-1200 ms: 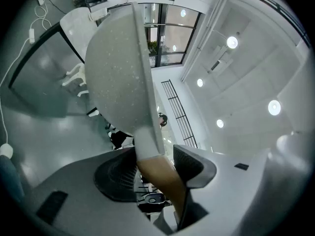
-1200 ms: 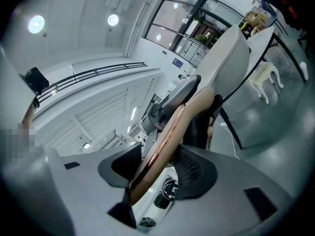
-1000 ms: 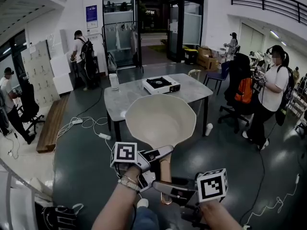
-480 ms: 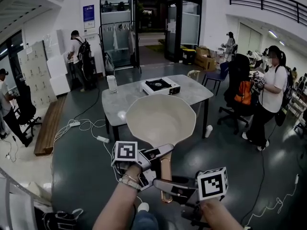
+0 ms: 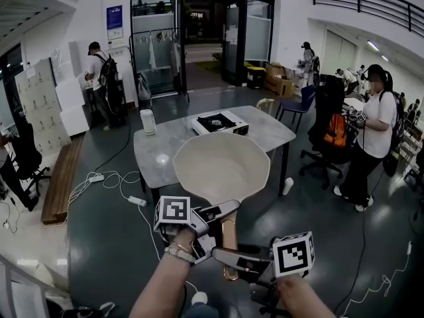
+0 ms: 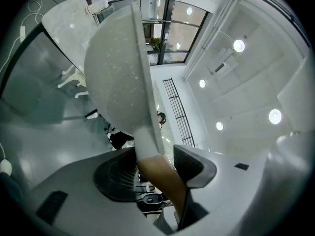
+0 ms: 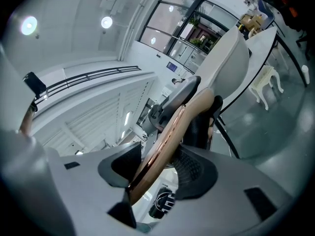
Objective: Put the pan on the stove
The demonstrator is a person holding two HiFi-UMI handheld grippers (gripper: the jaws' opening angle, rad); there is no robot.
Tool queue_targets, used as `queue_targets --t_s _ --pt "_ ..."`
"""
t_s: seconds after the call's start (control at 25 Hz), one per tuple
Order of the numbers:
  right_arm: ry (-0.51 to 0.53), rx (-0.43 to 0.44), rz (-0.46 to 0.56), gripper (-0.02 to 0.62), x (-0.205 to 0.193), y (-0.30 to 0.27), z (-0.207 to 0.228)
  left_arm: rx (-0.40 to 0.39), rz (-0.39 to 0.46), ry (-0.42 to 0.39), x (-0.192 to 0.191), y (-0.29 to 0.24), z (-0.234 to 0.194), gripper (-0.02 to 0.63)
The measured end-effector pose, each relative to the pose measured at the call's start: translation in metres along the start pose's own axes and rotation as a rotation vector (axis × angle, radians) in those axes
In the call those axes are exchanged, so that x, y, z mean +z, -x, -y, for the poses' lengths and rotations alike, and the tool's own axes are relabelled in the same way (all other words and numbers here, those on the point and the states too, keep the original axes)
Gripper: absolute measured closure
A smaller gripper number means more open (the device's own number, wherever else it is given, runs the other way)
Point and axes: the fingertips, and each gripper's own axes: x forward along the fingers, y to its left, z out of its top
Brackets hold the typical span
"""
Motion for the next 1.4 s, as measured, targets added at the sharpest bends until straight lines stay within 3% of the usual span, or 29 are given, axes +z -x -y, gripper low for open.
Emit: queue_targets --t_s 0.6,1.0,1.4 --pt "-0.014 -0.029 0.080 0.376 0.084 -0.079 0.045 -0.009 -0.089 0.038 0.106 -0.009 -0.040 0.365" --pt "-0.024 -0.037 0.108 0.374 0.136 -0.097 0.079 -0.005 -0.123 0.063 0.157 -0.039 -0.059 0.365" --pt "-0.022 -0.003 0.080 0.373 0.222 -0.087 0.129 0.019 -0.045 0.089 0.231 -0.104 -0.077 0.365"
